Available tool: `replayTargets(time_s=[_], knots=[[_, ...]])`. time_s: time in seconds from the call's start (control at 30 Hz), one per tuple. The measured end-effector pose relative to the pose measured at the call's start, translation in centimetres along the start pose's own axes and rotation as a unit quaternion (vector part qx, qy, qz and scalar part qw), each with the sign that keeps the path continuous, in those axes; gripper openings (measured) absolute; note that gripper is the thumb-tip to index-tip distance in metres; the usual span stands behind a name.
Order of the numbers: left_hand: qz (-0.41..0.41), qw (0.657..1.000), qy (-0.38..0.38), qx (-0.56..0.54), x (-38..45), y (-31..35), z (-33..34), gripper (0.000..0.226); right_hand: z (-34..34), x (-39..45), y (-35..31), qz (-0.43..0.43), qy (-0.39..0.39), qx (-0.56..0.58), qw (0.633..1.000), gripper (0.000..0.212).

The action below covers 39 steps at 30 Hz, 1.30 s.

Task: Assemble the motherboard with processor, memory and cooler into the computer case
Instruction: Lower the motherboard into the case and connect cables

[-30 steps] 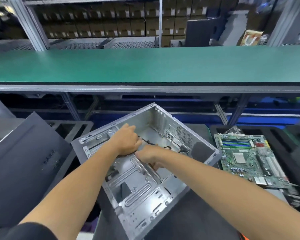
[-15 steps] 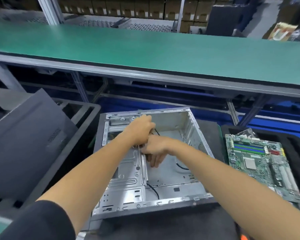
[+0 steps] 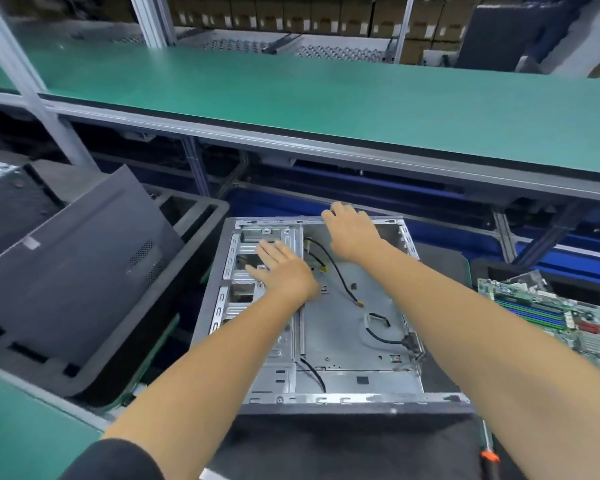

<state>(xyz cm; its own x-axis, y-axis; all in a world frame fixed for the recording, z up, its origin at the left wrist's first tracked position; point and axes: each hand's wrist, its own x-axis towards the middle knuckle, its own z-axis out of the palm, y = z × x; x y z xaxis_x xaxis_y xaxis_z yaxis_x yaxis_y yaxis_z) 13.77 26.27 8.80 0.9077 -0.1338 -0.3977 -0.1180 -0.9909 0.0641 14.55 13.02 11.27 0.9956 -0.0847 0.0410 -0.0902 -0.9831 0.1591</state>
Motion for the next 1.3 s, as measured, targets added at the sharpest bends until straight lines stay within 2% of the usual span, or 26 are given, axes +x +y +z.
replayTargets(time_s=[0.13,0.3,0.43,0.63,0.87,1.0,1.1,1.17,1.23,1.3], knots=[[-0.011,1.000,-0.003,0.008,-0.1,0.0,0.4,0.097,0.8,1.9,-1.0,0.005,0.012,0.006,1.000,0.044],[0.001,0.999,0.021,0.030,-0.4,0.0,1.1,0.097,1.8,3.5,-1.5,0.035,-0.020,0.022,0.999,0.037],[0.005,0.998,0.054,0.042,-0.5,0.1,1.4,0.094,2.3,3.9,-1.4,0.023,-0.009,-0.011,1.000,0.035],[0.016,0.996,0.042,0.076,-0.9,0.8,0.9,0.096,1.5,3.0,-0.6,0.013,-0.013,-0.050,0.999,0.037],[0.126,0.970,0.088,0.186,-1.3,1.4,1.1,0.085,1.3,-2.3,3.3,0.114,-0.036,-0.018,0.993,0.018],[0.167,0.945,0.142,0.244,-1.5,2.7,0.5,0.082,0.2,-5.7,6.5,0.163,-0.063,0.017,0.984,0.020],[0.206,0.927,0.191,0.248,-1.4,4.1,0.2,0.068,-0.8,-7.9,8.6,0.216,-0.102,0.068,0.969,0.012],[0.234,0.921,0.216,0.226,-1.3,5.2,0.1,0.059,-1.1,-8.9,10.1,0.259,-0.152,0.111,0.947,0.025],[0.248,0.915,0.216,0.232,-1.2,6.5,0.3,0.065,-1.8,-10.1,11.2,0.261,-0.233,0.129,0.928,0.030],[0.264,0.908,0.208,0.249,-1.2,8.0,0.5,0.070,-1.6,-11.0,12.1,0.210,-0.297,0.105,0.926,0.007]])
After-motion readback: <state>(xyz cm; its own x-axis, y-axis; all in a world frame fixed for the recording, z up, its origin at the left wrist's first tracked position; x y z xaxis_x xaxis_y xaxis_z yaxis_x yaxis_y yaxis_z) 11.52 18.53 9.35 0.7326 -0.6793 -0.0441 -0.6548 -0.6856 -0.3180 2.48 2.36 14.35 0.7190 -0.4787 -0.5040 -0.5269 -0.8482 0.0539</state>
